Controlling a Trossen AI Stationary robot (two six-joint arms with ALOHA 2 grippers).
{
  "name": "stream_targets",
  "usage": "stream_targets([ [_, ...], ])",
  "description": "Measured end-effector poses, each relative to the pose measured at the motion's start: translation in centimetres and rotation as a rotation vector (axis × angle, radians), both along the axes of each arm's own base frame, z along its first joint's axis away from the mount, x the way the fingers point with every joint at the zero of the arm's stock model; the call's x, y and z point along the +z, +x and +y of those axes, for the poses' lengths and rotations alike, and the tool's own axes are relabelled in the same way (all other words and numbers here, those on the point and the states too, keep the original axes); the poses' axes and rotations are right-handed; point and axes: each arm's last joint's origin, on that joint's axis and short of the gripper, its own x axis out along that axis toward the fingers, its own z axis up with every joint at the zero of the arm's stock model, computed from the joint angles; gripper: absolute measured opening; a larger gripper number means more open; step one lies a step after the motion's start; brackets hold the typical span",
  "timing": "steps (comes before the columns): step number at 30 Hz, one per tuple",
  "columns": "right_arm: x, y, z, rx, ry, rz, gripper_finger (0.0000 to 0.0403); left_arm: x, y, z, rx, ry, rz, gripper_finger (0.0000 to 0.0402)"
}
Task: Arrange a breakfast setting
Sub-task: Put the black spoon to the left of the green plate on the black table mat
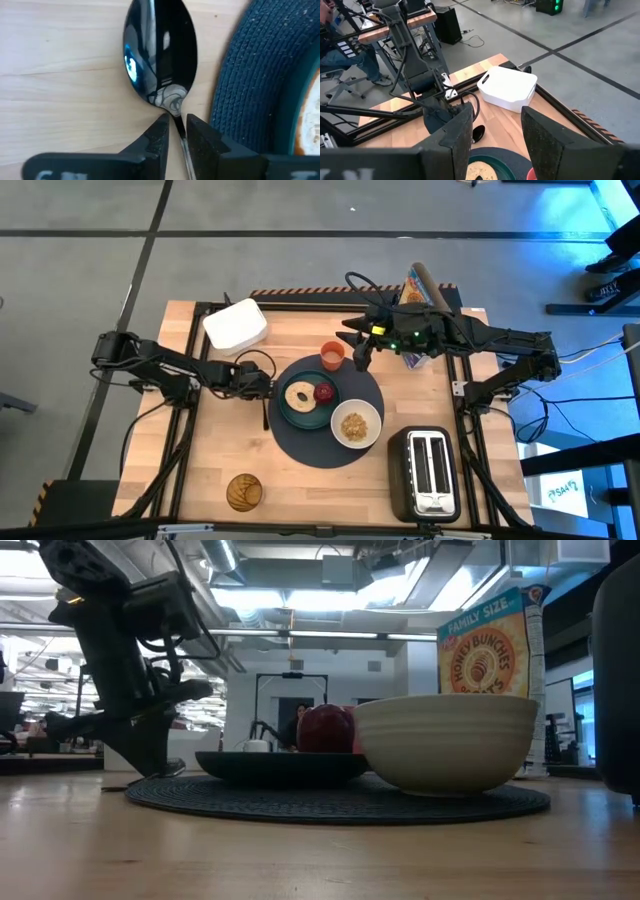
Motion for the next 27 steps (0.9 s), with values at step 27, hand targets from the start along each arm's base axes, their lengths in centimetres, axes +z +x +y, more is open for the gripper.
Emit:
stream_targets([
  [27,-0.3,-0.1,0.0,0.002,0.0,0.04,0.0159,3.6,-0.4,0.5,0.023,-0.003,-0.089,0.001],
])
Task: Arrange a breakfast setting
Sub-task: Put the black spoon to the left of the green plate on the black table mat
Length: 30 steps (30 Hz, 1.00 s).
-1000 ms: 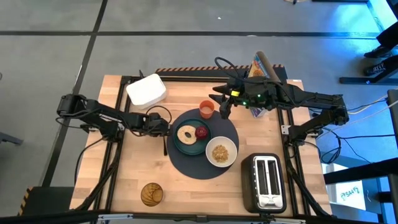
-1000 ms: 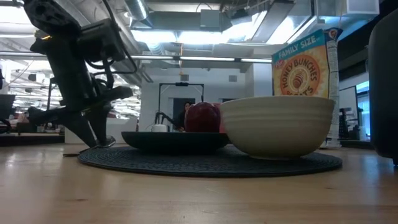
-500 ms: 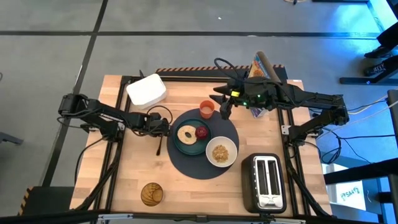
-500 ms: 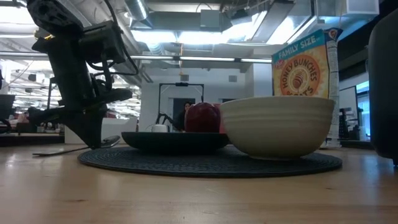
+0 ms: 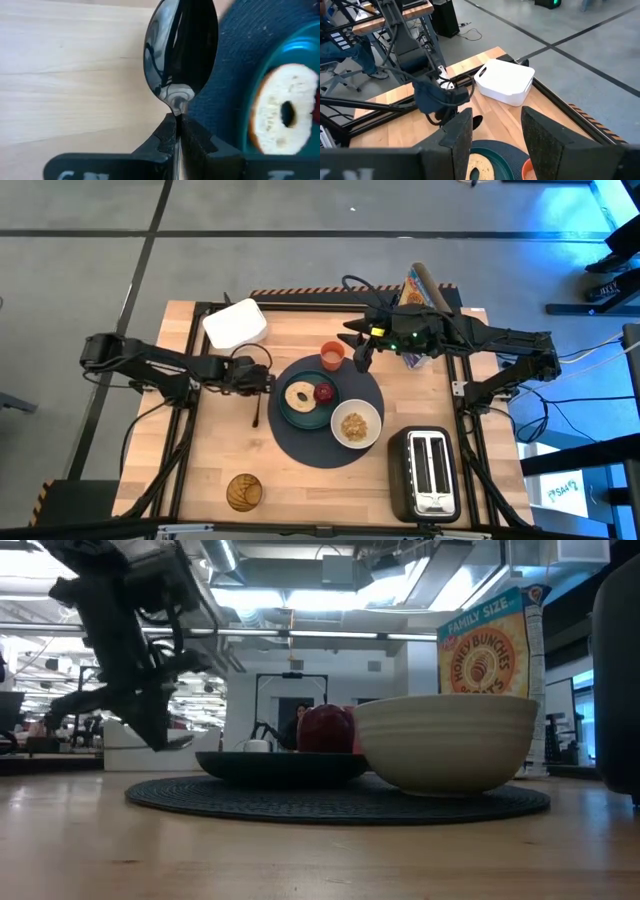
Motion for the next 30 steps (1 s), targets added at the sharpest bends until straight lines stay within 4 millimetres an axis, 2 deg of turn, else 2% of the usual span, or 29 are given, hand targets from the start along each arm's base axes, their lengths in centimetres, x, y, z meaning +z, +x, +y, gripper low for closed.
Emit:
stream_targets([
  [6,0.0,0.0,0.0,0.005,0.007,-0.001,0.0159,1.9,1.2,0.0,0.029,0.054,-0.094,0.001],
  [15,-0.2,-0.1,0.1,-0.002,0.032,0.013,0.0159,-1.7,3.3,-1.5,0.109,0.043,-0.044,0.001],
  [21,-0.4,-0.2,0.1,0.011,0.04,0.035,0.0159,-2.3,4.7,-2.4,0.119,0.009,-0.143,0.001],
  [27,-0.4,-0.2,0.1,0.01,0.04,0.035,0.0159,-2.8,4.8,-2.5,0.114,0.019,-0.118,0.0011],
  [30,-0.4,-0.2,0.1,0.012,0.036,0.036,0.0159,-2.8,4.8,-2.4,0.101,0.027,-0.114,0.0027],
])
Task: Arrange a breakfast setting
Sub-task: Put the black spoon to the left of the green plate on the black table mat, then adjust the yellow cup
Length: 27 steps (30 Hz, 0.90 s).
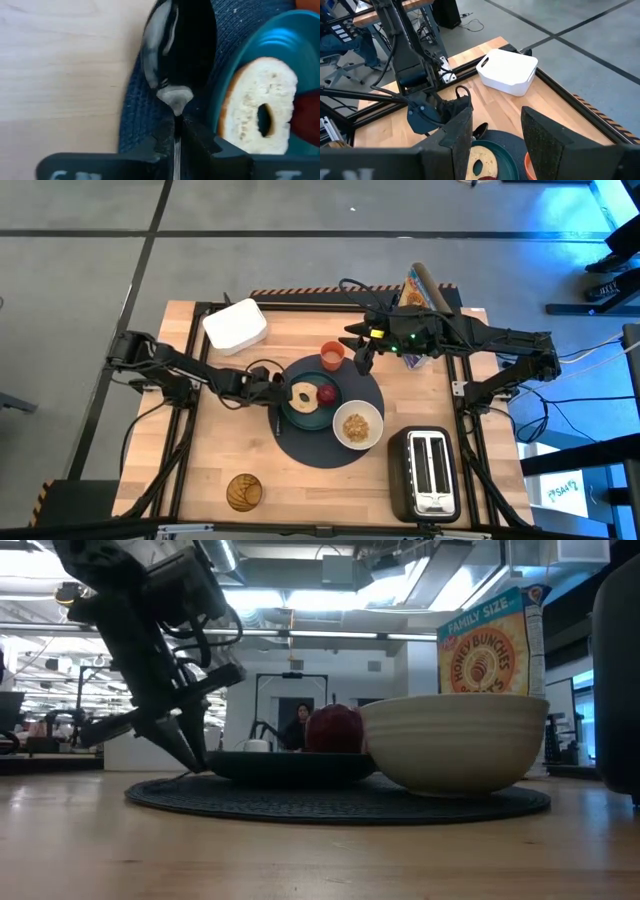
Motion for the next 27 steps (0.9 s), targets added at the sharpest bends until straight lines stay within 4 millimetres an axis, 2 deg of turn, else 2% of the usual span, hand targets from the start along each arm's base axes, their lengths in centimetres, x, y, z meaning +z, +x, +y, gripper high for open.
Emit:
stream_targets([
  [7,0.0,0.0,0.0,0.003,-0.006,0.004,0.0159,0.7,-1.0,0.1,-0.044,-0.016,0.062,0.0093],
  [11,0.0,0.0,0.0,0.008,-0.016,0.008,0.0159,2.4,-1.9,0.0,-0.134,-0.044,0.044,0.0117],
  [14,0.0,0.0,0.0,0.012,-0.025,0.014,0.0159,5.3,-2.5,-0.3,-0.332,0.005,-0.051,0.0119],
  [17,-0.1,0.0,0.0,0.014,-0.03,0.016,0.0159,9.8,-3.0,-1.4,-0.651,0.128,-0.205,0.0113],
  [20,0.0,0.0,0.0,0.023,-0.05,0.018,0.0159,14.5,-3.8,-3.5,-0.977,0.263,-0.383,0.0106],
  [22,0.0,0.0,0.0,0.025,-0.055,0.015,0.0159,16.9,-4.4,-5.1,-1.146,0.359,-0.449,0.0102],
  [24,0.0,0.0,-0.1,0.022,-0.055,0.016,0.0159,18.4,-4.9,-6.8,-1.274,0.446,-0.477,0.0101],
  [27,0.0,0.0,-0.2,0.016,-0.05,0.021,0.0159,18.8,-5.3,-9.5,-1.431,0.501,-0.467,0.0101],
])
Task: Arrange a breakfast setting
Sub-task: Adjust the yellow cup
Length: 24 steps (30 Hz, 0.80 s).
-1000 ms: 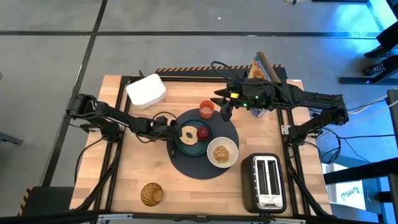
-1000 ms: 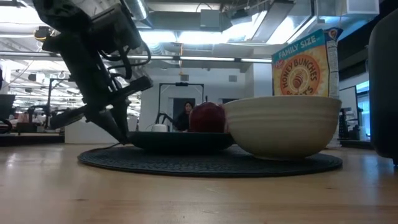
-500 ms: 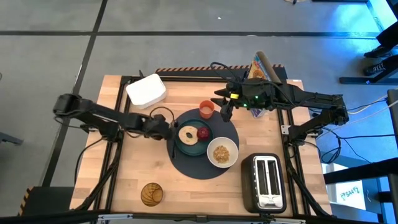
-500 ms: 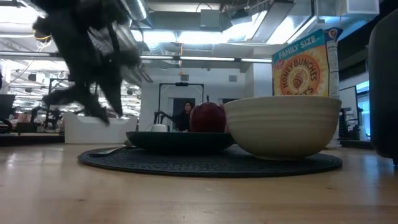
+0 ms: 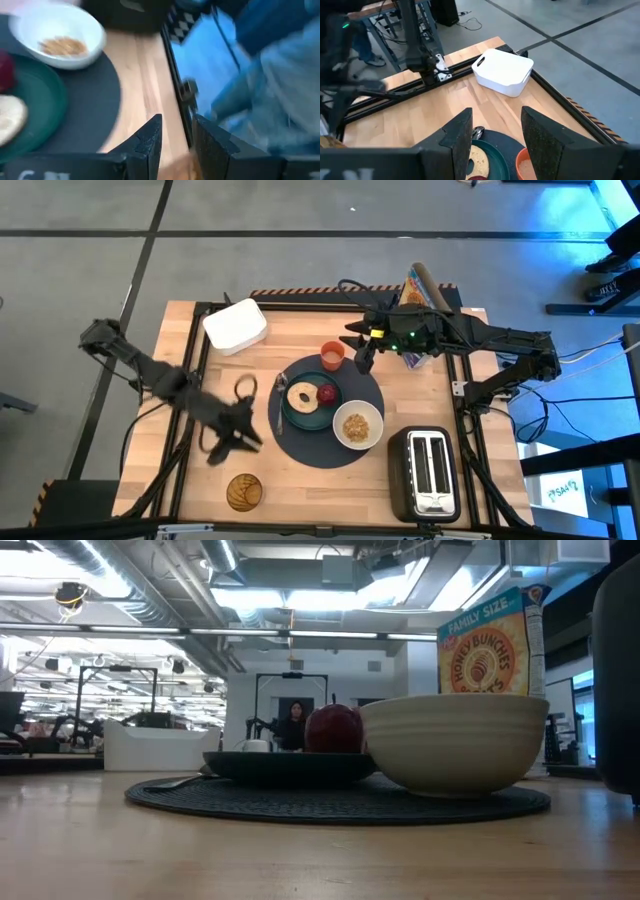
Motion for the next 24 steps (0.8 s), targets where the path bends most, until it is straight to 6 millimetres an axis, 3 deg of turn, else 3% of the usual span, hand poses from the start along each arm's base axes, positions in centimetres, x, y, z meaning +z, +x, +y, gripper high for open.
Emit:
stream_targets([
  [8,0.0,0.0,0.0,-0.011,0.023,-0.007,0.0159,-3.3,0.6,-4.7,-0.115,0.082,0.143,0.0101],
  [24,0.1,0.0,-0.1,-0.037,0.013,-0.016,0.0159,-6.9,0.4,-7.4,-0.219,0.163,0.342,0.0101],
])
